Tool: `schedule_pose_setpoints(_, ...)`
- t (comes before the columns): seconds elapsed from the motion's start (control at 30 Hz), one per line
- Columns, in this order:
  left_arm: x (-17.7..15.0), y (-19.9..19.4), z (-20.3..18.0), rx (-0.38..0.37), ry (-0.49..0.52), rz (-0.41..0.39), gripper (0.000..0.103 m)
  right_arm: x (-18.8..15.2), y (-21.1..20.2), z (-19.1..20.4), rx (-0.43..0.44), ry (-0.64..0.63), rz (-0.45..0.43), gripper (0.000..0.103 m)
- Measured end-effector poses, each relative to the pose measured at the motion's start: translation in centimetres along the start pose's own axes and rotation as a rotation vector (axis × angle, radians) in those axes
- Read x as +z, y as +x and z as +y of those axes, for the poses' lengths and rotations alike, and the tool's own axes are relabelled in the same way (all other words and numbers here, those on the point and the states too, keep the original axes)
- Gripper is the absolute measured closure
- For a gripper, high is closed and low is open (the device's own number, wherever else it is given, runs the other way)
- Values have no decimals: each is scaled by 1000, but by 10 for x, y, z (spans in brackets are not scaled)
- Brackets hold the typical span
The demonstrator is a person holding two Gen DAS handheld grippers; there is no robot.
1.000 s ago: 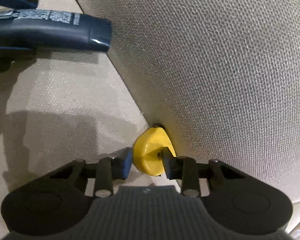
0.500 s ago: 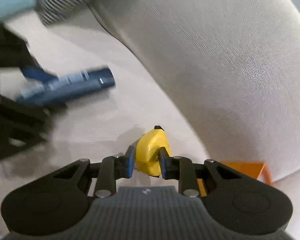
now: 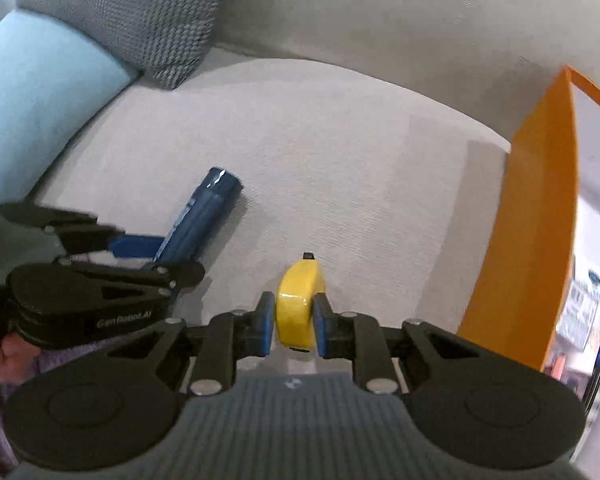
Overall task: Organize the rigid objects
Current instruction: 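Lift and carry the spray can and tape measure over the shoebox with both grippers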
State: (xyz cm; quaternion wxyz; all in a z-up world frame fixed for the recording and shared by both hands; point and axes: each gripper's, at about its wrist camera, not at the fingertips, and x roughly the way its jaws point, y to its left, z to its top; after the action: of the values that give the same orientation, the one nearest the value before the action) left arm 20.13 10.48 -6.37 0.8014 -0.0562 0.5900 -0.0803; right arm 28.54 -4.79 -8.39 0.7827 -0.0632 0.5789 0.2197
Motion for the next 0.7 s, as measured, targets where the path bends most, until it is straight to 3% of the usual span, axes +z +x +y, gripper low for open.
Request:
schedule_pose_setpoints(0.17, 18, 3, 0, -8, 13, 9, 61, 8, 7, -11, -52, 5, -11, 82)
schedule_pose_setpoints(0.37, 34, 9, -7, 11, 38, 18, 56, 13, 17, -21, -20, 43, 2, 81)
schedule_pose_setpoints(0.6, 43, 16, -19, 74, 123, 44, 58, 15, 30, -16, 27, 47, 16, 82)
schedule_pose_setpoints(0.7, 43, 15, -23, 162, 169, 76, 58, 16, 30, -16, 35, 35, 15, 82)
